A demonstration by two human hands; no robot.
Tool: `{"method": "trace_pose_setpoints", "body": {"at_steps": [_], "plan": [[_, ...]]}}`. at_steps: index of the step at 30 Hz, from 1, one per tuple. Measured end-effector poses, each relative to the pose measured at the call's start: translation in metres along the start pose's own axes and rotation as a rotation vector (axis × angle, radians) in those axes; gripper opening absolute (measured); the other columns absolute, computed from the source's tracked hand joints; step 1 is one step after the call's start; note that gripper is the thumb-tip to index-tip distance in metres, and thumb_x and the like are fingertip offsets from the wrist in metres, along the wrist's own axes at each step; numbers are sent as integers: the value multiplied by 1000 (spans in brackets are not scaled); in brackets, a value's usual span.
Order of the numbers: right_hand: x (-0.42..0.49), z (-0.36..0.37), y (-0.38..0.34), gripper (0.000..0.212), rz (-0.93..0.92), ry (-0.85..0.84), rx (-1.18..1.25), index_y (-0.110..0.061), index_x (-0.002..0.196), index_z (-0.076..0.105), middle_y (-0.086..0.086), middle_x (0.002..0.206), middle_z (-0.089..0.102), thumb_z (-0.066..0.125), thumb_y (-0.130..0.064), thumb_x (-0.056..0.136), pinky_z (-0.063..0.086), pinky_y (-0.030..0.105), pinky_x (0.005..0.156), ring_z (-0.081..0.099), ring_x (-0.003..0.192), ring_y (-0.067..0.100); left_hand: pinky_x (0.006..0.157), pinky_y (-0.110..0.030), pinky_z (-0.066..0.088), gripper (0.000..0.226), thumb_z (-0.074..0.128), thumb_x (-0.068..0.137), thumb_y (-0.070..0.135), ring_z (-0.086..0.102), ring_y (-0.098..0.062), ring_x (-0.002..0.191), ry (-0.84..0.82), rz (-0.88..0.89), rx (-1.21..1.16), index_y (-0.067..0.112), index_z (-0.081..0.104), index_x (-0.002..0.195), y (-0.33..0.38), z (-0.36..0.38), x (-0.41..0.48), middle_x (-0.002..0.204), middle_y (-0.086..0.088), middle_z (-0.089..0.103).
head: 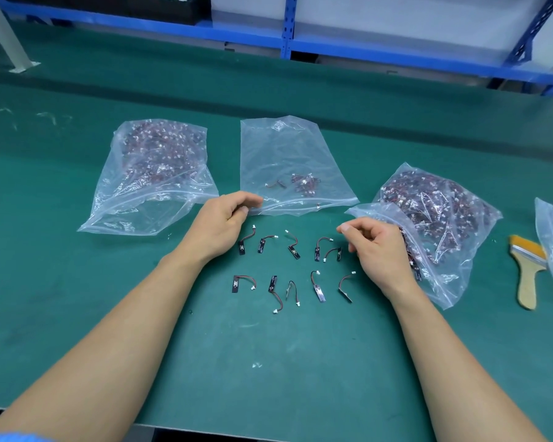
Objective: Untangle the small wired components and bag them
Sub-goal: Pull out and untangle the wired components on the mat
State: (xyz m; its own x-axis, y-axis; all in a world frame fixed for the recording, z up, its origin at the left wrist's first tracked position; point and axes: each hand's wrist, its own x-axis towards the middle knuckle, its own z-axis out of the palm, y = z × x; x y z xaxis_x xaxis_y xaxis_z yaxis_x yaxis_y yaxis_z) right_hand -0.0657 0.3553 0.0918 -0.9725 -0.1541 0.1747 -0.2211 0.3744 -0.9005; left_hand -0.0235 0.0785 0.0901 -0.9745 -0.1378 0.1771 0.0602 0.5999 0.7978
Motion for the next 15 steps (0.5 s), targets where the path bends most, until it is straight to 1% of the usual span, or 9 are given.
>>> {"method": "trace_pose_setpoints", "body": {"at_steps": [10, 15], "plan": [[-1, 0, -2, 16, 1, -5, 12, -10, 78, 74, -10, 49, 53, 68, -14, 92, 34, 10, 52, 43, 47, 1, 98, -18, 41, 35, 45, 103, 6, 60, -5, 115, -7, -7, 13, 23, 68, 122, -2, 0, 0, 117, 12, 69], [-1, 0, -1, 16, 0, -5, 5, -12, 78, 74, -10, 49, 53, 68, -15, 92, 35, 11, 51, 43, 47, 1, 92, -9, 39, 35, 45, 103, 7, 60, -3, 113, -10, -10, 15, 24, 68, 122, -2, 0, 1, 116, 13, 69]]}}
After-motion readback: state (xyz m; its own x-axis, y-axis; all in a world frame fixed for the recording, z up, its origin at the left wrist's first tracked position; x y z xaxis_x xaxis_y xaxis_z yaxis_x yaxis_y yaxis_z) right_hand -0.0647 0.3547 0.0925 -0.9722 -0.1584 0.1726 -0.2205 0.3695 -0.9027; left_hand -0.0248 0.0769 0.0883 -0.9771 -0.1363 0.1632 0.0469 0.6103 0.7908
